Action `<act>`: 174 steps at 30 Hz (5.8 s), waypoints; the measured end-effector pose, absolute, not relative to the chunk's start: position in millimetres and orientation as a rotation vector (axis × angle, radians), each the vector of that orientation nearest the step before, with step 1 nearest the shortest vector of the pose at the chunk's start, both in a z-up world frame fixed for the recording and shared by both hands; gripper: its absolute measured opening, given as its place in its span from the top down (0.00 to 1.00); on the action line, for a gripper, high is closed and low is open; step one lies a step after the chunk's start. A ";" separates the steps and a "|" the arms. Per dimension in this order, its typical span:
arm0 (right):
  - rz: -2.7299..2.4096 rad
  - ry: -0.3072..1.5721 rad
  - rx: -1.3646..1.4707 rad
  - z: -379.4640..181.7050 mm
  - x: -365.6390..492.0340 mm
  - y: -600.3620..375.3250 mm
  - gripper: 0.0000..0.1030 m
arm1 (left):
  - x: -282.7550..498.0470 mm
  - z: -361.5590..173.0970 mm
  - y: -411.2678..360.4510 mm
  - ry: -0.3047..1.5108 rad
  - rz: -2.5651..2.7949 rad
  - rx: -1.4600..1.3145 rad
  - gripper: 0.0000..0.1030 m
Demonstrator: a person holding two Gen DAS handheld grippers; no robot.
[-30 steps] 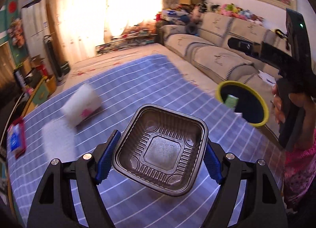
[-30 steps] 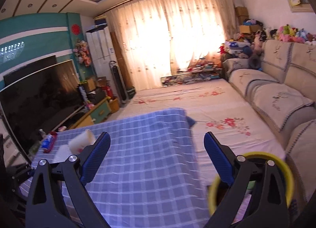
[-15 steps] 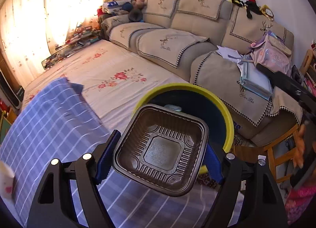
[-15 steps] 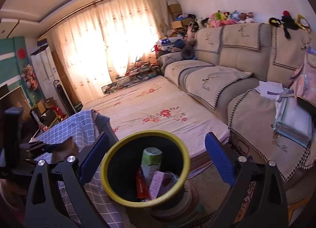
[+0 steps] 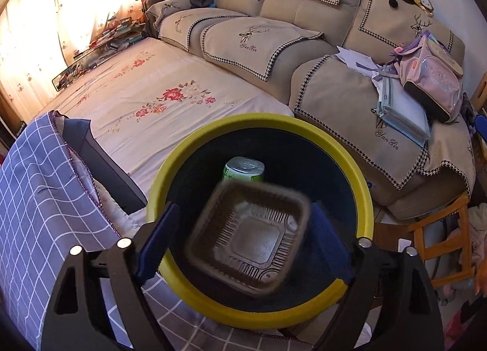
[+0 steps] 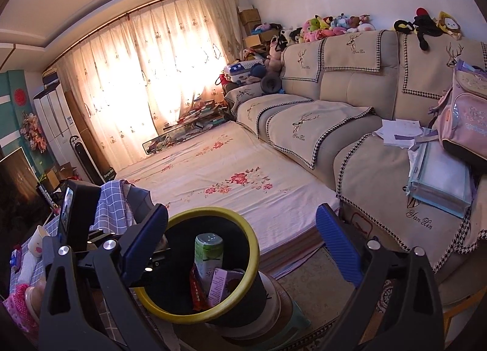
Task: Collect trash
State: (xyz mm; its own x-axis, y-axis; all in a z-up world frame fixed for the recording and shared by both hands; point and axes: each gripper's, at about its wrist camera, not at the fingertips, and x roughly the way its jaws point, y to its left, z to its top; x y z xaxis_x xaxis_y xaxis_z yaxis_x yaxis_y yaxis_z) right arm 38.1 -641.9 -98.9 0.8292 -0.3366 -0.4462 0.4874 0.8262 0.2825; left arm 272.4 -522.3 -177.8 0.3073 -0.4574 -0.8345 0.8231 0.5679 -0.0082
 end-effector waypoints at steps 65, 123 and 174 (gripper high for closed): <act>0.365 0.782 -0.209 -118.6 387.6 -176.7 0.23 | 269.0 -109.6 20.9 0.691 -0.140 -0.079 0.07; -0.446 0.694 0.105 -117.5 94.7 -626.5 0.12 | 250.8 -115.4 -440.0 0.862 -0.807 0.400 0.83; -0.109 0.404 0.115 -15.0 -21.3 -468.5 0.07 | -11.2 -8.6 -18.0 0.381 0.040 -0.044 0.05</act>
